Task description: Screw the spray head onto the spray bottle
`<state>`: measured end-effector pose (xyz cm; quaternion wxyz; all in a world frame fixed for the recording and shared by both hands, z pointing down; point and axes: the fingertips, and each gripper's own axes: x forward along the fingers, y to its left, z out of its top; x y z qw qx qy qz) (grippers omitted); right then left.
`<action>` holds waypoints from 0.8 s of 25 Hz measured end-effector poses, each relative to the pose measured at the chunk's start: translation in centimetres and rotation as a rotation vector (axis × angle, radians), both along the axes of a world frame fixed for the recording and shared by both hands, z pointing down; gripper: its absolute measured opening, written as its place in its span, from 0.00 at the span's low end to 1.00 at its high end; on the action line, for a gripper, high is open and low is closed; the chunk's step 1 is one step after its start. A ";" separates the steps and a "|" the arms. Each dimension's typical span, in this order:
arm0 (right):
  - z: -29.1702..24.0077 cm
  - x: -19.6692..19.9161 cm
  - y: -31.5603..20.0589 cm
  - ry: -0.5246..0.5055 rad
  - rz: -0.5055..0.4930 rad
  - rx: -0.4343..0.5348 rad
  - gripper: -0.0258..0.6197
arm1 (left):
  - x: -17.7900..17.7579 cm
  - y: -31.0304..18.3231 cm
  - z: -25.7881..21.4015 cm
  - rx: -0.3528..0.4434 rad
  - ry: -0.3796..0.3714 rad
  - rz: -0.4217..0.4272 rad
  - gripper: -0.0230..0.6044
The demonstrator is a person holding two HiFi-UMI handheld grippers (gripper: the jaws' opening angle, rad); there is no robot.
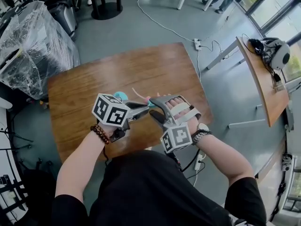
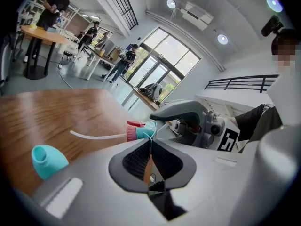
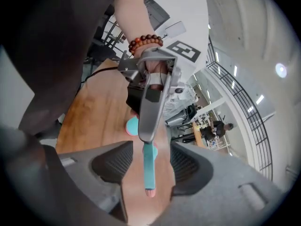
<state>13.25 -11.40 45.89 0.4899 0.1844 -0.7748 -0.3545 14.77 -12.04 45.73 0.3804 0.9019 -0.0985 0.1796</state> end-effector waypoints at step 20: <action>0.4 -3.3 -1.2 0.165 -0.062 0.075 0.24 | -2.8 1.2 -2.9 -0.078 0.187 0.077 0.09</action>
